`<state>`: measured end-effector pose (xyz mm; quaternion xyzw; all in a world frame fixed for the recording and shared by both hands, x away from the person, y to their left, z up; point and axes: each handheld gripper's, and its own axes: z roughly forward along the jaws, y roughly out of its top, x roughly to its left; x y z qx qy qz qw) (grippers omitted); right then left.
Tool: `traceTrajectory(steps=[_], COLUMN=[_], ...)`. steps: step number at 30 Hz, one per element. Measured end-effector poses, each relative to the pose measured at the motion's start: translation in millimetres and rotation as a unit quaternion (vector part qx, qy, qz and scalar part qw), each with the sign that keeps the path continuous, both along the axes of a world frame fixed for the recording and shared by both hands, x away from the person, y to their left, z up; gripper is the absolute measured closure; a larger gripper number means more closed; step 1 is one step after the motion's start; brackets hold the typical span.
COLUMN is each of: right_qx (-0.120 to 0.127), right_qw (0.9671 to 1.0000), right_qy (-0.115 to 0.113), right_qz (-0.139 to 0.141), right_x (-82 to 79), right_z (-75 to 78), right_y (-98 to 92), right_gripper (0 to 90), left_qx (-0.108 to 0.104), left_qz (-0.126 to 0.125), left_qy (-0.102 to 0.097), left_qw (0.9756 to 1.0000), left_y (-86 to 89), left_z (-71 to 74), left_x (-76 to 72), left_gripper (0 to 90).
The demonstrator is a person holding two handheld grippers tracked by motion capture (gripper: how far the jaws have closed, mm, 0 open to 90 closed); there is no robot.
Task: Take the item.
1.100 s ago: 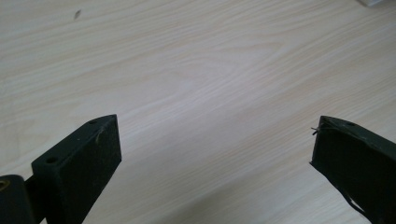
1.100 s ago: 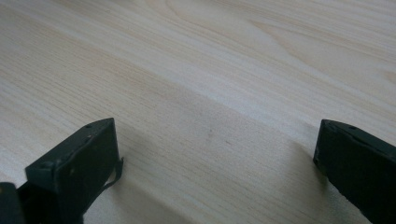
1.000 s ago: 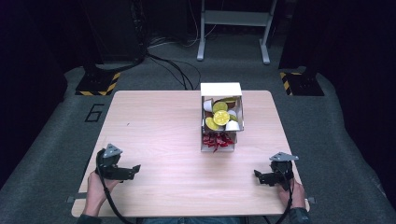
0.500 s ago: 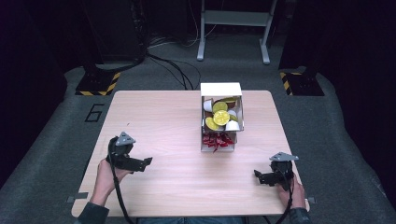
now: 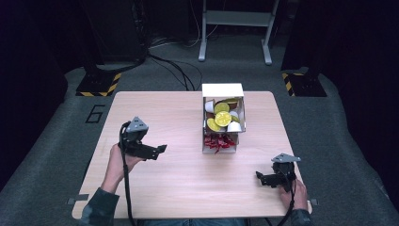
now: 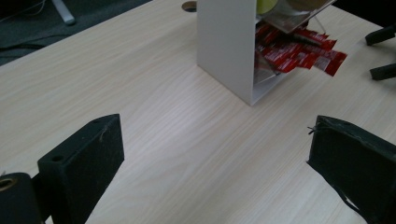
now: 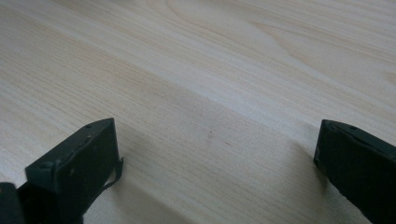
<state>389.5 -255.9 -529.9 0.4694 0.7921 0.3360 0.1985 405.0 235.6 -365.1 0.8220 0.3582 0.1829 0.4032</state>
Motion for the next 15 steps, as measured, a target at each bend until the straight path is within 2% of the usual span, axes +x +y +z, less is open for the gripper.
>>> traceTrajectory(steps=[7,13,15], right_qx=[-0.001,0.000,0.001], right_qw=[1.0000,1.0000,1.0000], right_qy=[0.000,0.000,0.001], right_qz=[0.001,0.001,-0.001], right_x=[-0.2,-0.1,-0.4], right_z=[0.1,0.1,0.1], right_y=[0.0,0.0,0.2], right_gripper=[0.0,0.0,0.0], left_qx=[-0.002,0.006,0.007], left_qz=[-0.017,-0.045,-0.051], left_qy=[-0.014,-0.034,-0.036], left_qw=[0.9998,0.9984,0.9980], left_y=[-21.8,-47.2,-49.8], left_z=[17.4,38.1,41.2], left_x=[6.1,12.3,13.8], left_gripper=[4.2,4.5,4.5])
